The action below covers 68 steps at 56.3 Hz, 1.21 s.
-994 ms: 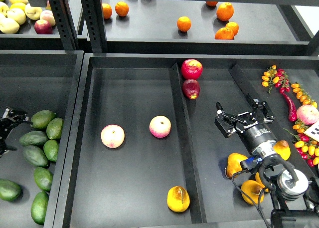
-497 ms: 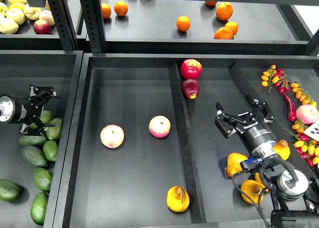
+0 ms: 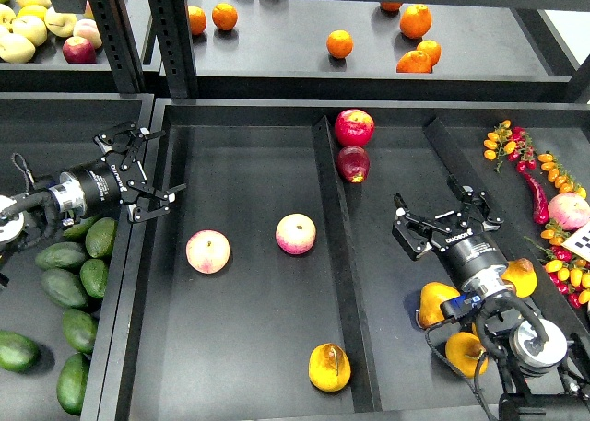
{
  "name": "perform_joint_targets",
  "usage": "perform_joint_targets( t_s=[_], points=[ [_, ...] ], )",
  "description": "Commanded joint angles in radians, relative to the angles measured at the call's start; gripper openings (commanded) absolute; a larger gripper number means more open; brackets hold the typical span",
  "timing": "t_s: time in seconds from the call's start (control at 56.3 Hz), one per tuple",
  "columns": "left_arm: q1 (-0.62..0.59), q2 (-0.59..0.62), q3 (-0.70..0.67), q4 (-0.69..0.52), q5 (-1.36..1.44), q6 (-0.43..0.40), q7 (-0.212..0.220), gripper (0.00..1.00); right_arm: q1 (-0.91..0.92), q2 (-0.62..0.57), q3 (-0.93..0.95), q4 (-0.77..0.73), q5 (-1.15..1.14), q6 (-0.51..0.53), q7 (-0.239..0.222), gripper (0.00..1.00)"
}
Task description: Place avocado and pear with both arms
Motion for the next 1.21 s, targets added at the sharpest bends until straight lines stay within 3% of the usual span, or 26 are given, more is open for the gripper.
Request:
perform_joint_targets(
  t_s=[0.0,0.107,0.124,0.16,0.408,0.639,0.906,1.19],
  points=[
    [0.063,-0.055,-0.064,-0.128,-0.064,0.000,0.000,0.98,0.000,-0.086,-0.056,0.000,0.005,0.005,-0.011,1.00],
    [0.127,-0.055,-0.082,-0.225,-0.064,0.000,0.000,0.98,0.000,-0.163,-0.107,0.003,0.006,0.005,-0.056,1.00],
    [0.159,-0.055,-0.081,-0.263,-0.064,0.000,0.000,0.98,0.005,-0.200,-0.136,0.008,0.006,0.005,-0.091,1.00],
    [0.175,-0.055,-0.078,-0.278,-0.064,0.000,0.000,0.98,0.009,-0.220,-0.148,0.011,0.006,0.007,-0.112,1.00],
    [0.270,-0.055,-0.073,-0.327,-0.064,0.000,0.000,0.99,0.098,-0.347,-0.272,0.003,0.006,0.022,-0.113,1.00],
    [0.314,-0.055,-0.067,-0.338,-0.061,0.000,0.000,0.99,0.268,-0.504,-0.538,-0.031,-0.001,0.125,-0.113,1.00],
    [0.365,-0.055,-0.046,-0.364,-0.058,0.000,0.000,0.99,0.393,-0.521,-0.783,-0.081,-0.008,0.165,-0.113,1.00],
    [0.365,-0.055,-0.043,-0.378,-0.058,0.000,0.000,0.99,0.445,-0.418,-0.884,-0.175,-0.052,0.162,-0.113,1.00]
  ],
)
